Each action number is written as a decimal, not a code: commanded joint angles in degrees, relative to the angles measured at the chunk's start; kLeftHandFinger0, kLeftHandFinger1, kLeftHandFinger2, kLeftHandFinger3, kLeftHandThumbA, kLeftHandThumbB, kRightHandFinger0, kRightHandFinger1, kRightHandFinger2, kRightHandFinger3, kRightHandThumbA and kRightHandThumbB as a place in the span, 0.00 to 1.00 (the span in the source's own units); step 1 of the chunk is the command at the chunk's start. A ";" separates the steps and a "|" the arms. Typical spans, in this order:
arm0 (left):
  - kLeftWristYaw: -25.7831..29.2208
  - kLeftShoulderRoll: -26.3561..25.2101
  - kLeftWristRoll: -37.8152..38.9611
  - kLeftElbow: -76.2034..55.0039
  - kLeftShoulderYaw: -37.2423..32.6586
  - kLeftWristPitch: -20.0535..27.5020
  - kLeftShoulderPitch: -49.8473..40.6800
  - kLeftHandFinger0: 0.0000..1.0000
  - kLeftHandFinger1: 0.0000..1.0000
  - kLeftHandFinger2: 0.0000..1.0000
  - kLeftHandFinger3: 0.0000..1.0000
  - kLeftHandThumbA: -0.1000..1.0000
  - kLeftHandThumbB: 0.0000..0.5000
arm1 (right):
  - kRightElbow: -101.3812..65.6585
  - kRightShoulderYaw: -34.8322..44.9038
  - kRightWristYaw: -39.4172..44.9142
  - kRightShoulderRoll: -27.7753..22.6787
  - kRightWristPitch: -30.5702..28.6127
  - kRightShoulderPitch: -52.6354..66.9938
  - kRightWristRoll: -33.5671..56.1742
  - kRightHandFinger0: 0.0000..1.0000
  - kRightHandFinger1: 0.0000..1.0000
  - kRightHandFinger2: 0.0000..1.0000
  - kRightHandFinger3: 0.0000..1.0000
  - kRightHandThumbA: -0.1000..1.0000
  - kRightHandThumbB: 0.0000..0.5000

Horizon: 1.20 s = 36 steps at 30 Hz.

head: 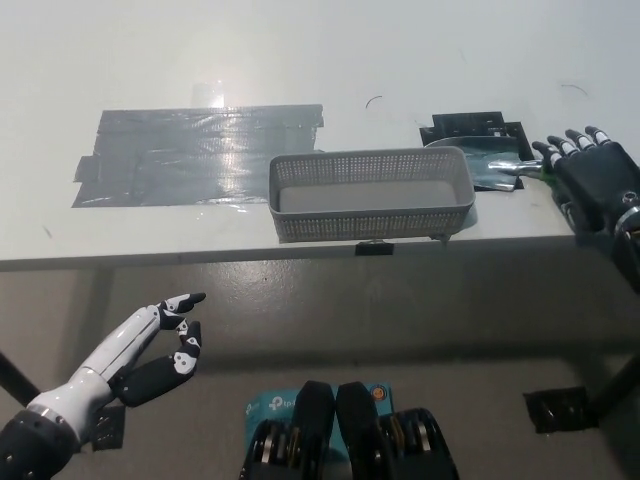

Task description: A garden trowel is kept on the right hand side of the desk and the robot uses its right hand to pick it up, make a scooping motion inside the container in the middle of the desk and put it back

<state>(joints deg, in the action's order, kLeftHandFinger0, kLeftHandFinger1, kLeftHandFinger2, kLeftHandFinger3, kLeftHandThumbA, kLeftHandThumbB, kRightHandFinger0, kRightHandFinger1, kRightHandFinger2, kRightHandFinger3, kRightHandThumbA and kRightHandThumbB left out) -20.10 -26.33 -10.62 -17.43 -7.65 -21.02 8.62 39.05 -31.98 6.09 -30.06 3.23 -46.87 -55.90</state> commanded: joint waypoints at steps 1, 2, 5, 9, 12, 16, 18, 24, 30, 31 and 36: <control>0.99 -1.35 -1.56 -2.70 1.25 1.01 0.87 1.00 1.00 1.00 0.76 0.04 0.13 | -17.34 7.50 30.80 -8.90 9.95 -4.19 15.23 1.00 1.00 1.00 1.00 1.00 1.00; 0.66 -1.34 -1.33 -3.15 1.19 0.12 0.76 1.00 1.00 1.00 0.77 0.03 0.12 | -23.98 9.33 32.75 -11.71 10.94 -2.44 18.27 1.00 1.00 1.00 1.00 1.00 1.00; 0.60 -1.52 -1.21 -3.21 1.32 0.09 0.69 1.00 1.00 1.00 0.77 0.04 0.12 | -32.92 14.74 32.64 -14.17 12.86 0.75 24.31 1.00 1.00 1.00 1.00 0.93 1.00; 0.88 -1.23 -0.41 -2.68 1.79 1.22 0.59 1.00 1.00 1.00 0.75 0.00 0.13 | -43.81 24.04 29.64 -16.12 14.56 7.91 33.38 1.00 1.00 1.00 1.00 0.90 1.00; 0.86 -1.10 -0.47 -2.26 1.58 1.32 0.90 1.00 1.00 1.00 0.75 0.00 0.13 | -49.06 29.01 27.71 -15.72 14.61 13.49 37.26 1.00 1.00 1.00 1.00 0.84 1.00; 1.00 -0.73 -0.79 -2.69 1.36 0.48 0.52 1.00 1.00 1.00 0.75 0.00 0.14 | -64.02 36.21 22.64 -12.59 16.45 29.50 39.81 1.00 1.00 1.00 1.00 0.81 0.90; 0.99 -0.61 -0.54 -3.22 1.56 -0.32 0.13 1.00 1.00 1.00 0.75 0.00 0.14 | -67.89 36.09 21.14 -10.35 16.59 34.21 37.87 1.00 1.00 1.00 1.00 0.79 0.84; 1.10 -0.60 -1.20 -3.28 1.12 -0.41 -0.28 1.00 1.00 1.00 0.77 0.00 0.15 | -68.08 34.87 11.90 1.03 12.19 47.41 32.76 1.00 1.00 1.00 1.00 0.61 0.70; 1.58 -0.42 -2.04 -3.75 1.43 -0.86 -0.66 1.00 1.00 1.00 0.77 0.01 0.15 | -58.52 31.17 9.80 6.29 5.32 51.15 27.60 1.00 1.00 1.00 1.00 0.49 0.59; 1.49 -0.33 -1.88 -3.71 1.55 -0.65 -0.64 1.00 1.00 1.00 0.77 0.00 0.15 | -56.85 31.28 10.82 6.31 5.36 50.62 28.49 1.00 1.00 1.00 1.00 0.48 0.59; 1.53 0.11 -2.34 -3.73 1.29 -0.46 -1.04 1.00 1.00 1.00 0.76 0.00 0.14 | -52.62 32.90 13.29 6.23 7.61 47.99 32.60 1.00 1.00 1.00 1.00 0.48 0.49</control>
<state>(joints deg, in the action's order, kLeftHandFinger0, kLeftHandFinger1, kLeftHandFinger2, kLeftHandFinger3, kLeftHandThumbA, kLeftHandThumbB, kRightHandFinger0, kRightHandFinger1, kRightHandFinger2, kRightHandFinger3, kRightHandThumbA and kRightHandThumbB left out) -19.98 -26.29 -11.92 -19.48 -7.23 -21.75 7.54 -14.06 -0.90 19.45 -22.53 10.84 4.37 -27.98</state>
